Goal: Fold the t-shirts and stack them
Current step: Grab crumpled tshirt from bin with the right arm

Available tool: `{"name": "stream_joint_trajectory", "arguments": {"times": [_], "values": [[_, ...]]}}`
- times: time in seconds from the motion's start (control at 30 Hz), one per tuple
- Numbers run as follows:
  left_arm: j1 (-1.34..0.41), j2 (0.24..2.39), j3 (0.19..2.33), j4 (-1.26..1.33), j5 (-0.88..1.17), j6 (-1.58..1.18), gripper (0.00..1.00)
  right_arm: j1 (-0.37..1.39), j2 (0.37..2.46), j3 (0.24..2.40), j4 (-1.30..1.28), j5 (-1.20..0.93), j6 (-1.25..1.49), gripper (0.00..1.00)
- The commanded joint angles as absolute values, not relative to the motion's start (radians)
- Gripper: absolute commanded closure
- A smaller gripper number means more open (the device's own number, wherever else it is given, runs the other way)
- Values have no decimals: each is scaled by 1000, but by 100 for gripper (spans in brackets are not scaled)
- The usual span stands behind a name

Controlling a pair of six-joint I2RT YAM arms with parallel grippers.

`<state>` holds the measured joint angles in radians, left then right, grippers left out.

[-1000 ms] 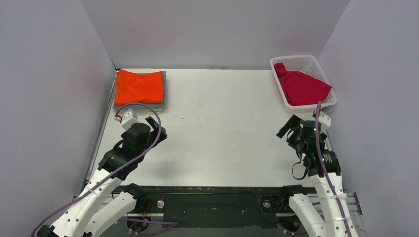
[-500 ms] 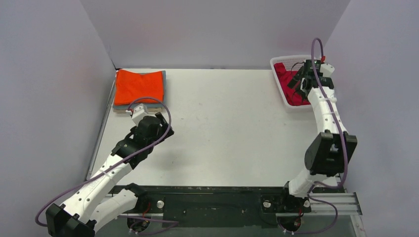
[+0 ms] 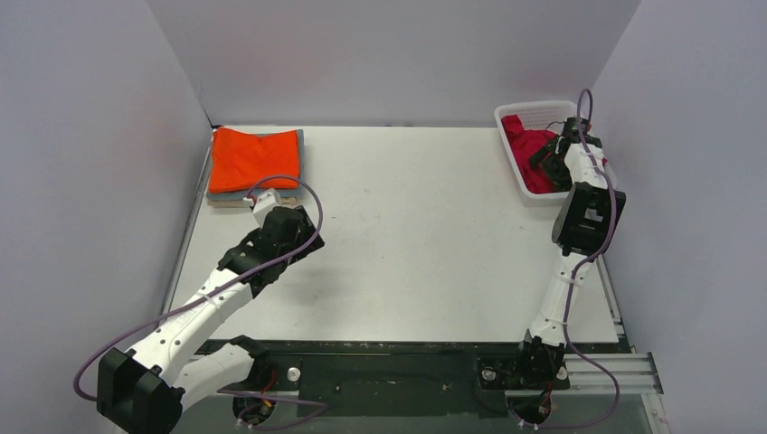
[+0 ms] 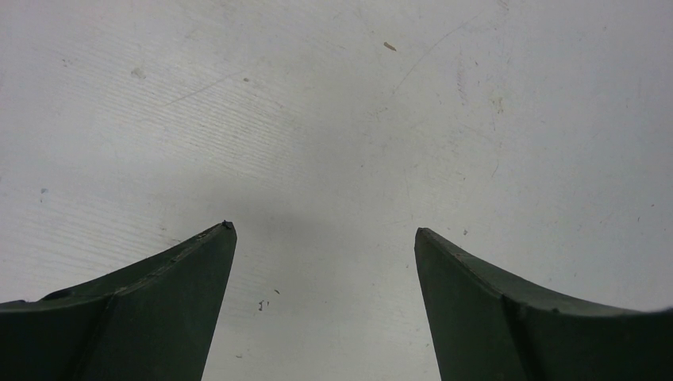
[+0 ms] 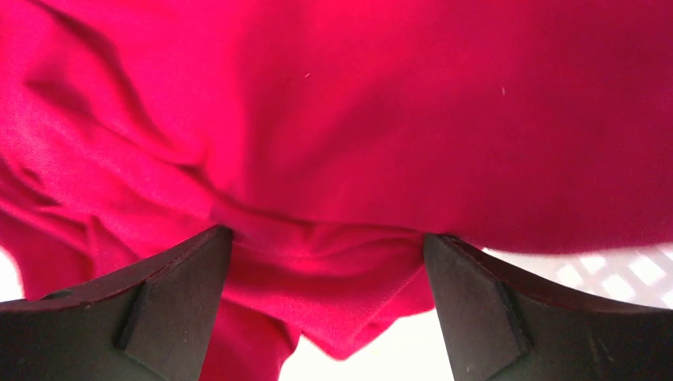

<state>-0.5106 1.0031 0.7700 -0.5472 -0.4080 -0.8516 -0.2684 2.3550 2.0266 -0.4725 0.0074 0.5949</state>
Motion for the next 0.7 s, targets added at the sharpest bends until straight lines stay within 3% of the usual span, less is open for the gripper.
{"name": "stream_joint_trajectory", "arguments": {"times": [0.0,0.13,0.37,0.43,0.47,0.53,0.6,0.67], "values": [[-498,1014,810,-490,-391,-837,7,-268,2399,2089,-482,-114,660,14],[-479,1028,809,-482,-364,-842,7,-265,2463,2103,-484,-163,717,17],[-460,1032,812,-509,-360,-849,7,-254,2492,2097,-455,-158,751,40],[-456,1026,812,-518,-364,-850,6,-252,2478,2092,-454,-129,755,59],[-454,1024,812,-521,-364,-850,7,-252,2473,2089,-444,-120,755,76],[-451,1015,811,-527,-368,-850,7,-253,2456,2084,-424,-112,749,91],[-446,1004,813,-536,-372,-847,7,-253,2442,2100,-418,-119,742,100],[-441,995,814,-543,-372,-842,7,-251,2413,2109,-404,-135,722,100]]}}
